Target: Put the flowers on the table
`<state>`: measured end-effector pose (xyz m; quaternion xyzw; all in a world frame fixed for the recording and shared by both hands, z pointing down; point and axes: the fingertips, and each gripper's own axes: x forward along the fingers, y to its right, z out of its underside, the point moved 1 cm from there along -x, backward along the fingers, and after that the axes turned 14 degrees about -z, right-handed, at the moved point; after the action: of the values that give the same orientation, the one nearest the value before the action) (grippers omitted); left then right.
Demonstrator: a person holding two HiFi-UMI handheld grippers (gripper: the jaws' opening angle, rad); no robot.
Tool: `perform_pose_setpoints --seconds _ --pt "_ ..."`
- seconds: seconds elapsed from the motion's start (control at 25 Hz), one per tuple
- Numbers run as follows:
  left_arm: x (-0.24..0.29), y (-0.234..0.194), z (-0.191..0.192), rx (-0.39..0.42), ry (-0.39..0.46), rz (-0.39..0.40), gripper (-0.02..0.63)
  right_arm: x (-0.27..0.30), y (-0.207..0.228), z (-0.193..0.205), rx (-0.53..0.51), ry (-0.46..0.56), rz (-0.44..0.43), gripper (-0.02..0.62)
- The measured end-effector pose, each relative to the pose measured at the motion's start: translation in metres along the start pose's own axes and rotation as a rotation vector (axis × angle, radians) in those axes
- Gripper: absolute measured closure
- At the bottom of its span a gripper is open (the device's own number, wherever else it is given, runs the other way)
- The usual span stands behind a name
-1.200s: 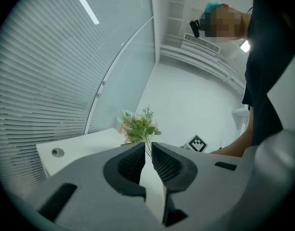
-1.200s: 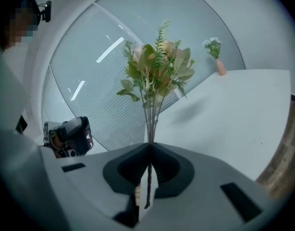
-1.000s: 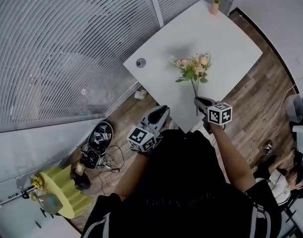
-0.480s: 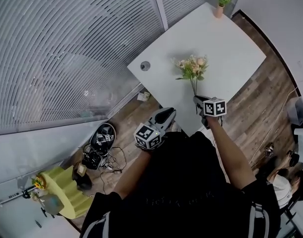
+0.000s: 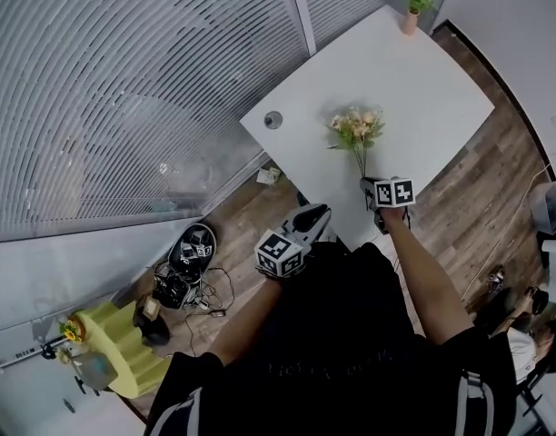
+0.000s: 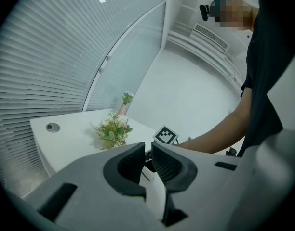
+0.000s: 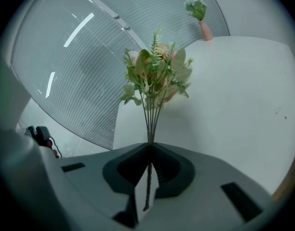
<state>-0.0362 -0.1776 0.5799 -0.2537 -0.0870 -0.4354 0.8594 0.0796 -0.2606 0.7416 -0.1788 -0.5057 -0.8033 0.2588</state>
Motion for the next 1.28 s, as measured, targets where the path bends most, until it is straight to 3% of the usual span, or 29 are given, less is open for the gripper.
perform_pose_setpoints --seconds 0.36,0.56,0.64,0.72,1.0,1.28 --pt "-0.008 0.001 0.005 0.005 -0.015 -0.020 0.554 0.004 0.001 0.003 -0.025 -0.019 0.000 0.552" --pt "-0.012 -0.001 0.009 0.006 -0.013 -0.040 0.554 0.000 -0.001 -0.002 -0.068 0.014 0.011 0.497" --pt "-0.015 -0.002 0.009 -0.005 -0.004 -0.048 0.554 -0.007 -0.007 -0.002 -0.111 0.030 0.015 0.501" --pt "-0.016 -0.003 0.008 -0.005 0.004 -0.052 0.554 -0.015 -0.019 -0.007 -0.164 0.062 0.003 0.547" --pt "-0.015 -0.003 0.007 -0.015 0.032 -0.058 0.554 -0.048 -0.070 -0.027 -0.420 0.209 -0.055 0.558" --pt "-0.013 -0.003 0.000 -0.021 0.060 -0.069 0.554 -0.084 -0.111 -0.029 -0.535 0.299 -0.103 0.565"
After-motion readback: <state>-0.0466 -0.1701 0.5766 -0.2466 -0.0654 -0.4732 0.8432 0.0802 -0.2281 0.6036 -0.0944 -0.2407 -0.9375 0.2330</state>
